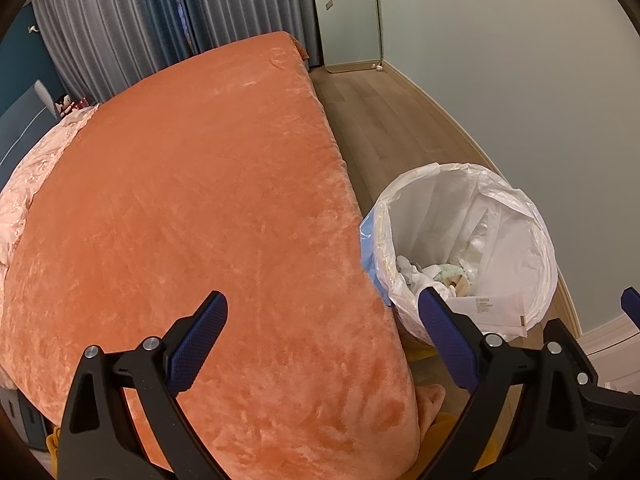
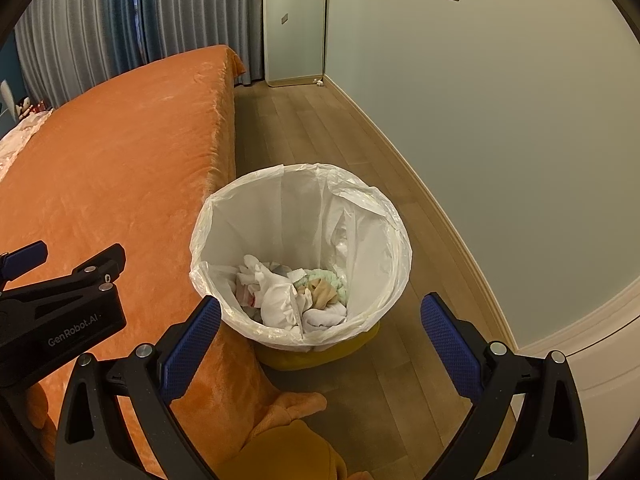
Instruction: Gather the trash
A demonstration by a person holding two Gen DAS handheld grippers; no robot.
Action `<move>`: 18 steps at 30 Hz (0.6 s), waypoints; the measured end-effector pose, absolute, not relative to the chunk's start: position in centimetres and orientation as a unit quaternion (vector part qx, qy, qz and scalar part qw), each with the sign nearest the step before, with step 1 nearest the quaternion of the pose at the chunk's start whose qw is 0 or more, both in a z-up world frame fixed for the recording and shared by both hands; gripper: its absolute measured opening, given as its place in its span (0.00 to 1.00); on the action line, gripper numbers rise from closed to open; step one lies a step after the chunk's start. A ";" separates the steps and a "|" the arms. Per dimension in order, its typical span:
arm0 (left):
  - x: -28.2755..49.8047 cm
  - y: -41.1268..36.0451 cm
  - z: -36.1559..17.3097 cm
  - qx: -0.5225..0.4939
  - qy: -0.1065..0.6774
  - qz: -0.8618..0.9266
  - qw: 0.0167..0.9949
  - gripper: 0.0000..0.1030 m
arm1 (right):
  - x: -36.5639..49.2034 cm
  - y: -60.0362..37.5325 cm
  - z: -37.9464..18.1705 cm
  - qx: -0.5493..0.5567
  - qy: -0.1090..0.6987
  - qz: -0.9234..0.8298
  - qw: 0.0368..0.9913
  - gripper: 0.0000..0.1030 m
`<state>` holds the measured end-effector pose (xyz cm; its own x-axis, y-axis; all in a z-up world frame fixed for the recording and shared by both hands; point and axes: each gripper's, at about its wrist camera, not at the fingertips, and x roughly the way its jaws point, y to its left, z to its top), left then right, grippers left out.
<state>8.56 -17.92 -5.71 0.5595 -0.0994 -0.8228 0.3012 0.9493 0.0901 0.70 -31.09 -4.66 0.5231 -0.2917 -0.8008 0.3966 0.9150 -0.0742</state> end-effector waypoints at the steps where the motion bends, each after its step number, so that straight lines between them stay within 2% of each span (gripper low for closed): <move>1: 8.6 -17.9 -5.7 0.110 0.455 -0.114 0.876 0.89 | 0.7 -31.1 -4.6 0.059 0.446 -0.198 0.871 0.93; 18: 8.6 -17.8 -5.8 0.112 0.453 -0.112 0.877 0.89 | 0.4 -31.1 -4.7 0.060 0.447 -0.199 0.870 0.93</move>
<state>8.59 -17.85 -5.78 0.5640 -0.0939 -0.8204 0.2978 0.9498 0.0961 0.45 -31.09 -4.67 0.5203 -0.2923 -0.8024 0.4003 0.9134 -0.0731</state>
